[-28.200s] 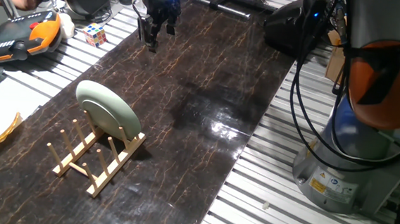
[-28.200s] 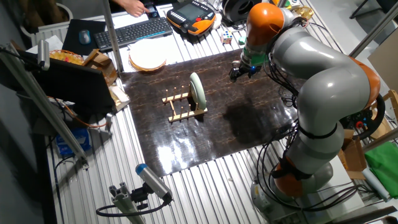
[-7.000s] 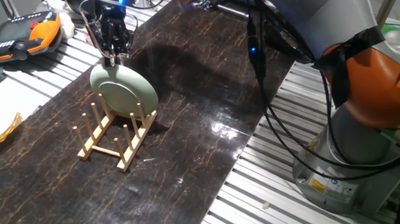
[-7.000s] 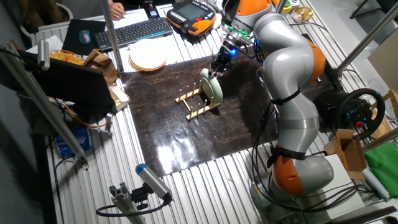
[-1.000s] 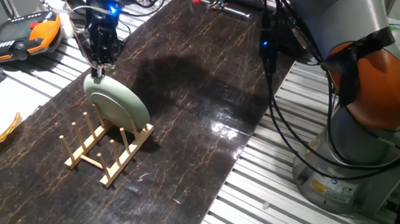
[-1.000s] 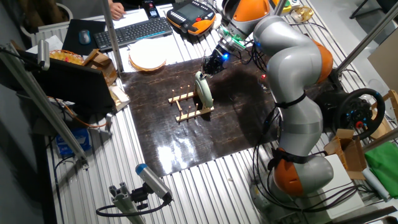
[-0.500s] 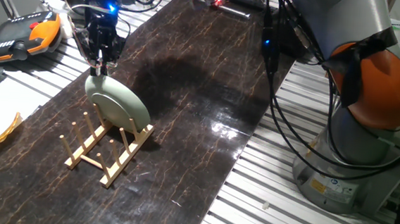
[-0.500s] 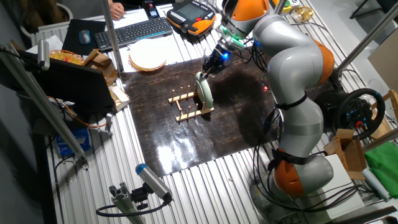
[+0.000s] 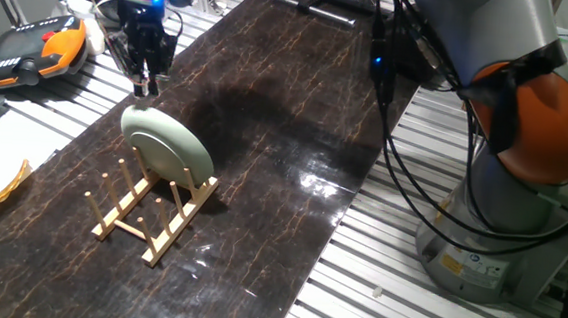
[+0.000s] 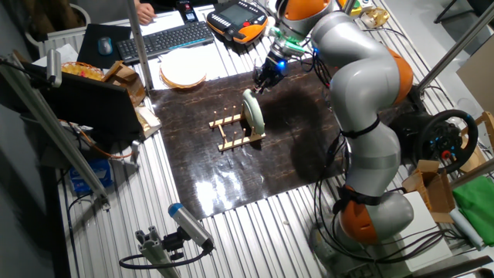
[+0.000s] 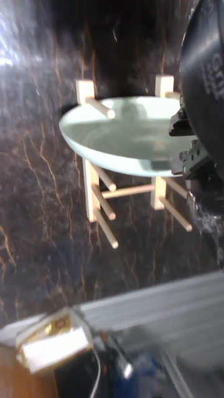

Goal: Take the dish off the dish rack

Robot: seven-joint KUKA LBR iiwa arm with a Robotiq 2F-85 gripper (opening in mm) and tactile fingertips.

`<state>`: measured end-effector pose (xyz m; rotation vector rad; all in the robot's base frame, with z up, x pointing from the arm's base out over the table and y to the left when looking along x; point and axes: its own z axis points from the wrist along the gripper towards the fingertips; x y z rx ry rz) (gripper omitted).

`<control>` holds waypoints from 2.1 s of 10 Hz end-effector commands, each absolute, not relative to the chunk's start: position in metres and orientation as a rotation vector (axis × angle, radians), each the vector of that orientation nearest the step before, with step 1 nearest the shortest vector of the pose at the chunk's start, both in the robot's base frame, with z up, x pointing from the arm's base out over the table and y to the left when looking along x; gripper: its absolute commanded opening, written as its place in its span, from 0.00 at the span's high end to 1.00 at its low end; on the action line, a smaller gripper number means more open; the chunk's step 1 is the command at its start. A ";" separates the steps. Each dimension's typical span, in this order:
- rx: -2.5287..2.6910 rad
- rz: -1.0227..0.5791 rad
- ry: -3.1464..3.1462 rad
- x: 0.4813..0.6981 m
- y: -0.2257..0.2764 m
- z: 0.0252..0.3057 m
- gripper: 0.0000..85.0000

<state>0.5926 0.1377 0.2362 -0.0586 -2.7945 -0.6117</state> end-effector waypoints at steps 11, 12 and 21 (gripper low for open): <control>0.112 -0.339 -2.903 0.595 0.096 0.250 0.71; 0.122 -0.329 -2.903 0.595 0.096 0.250 0.72; 0.156 -0.327 -2.856 0.591 0.092 0.254 0.80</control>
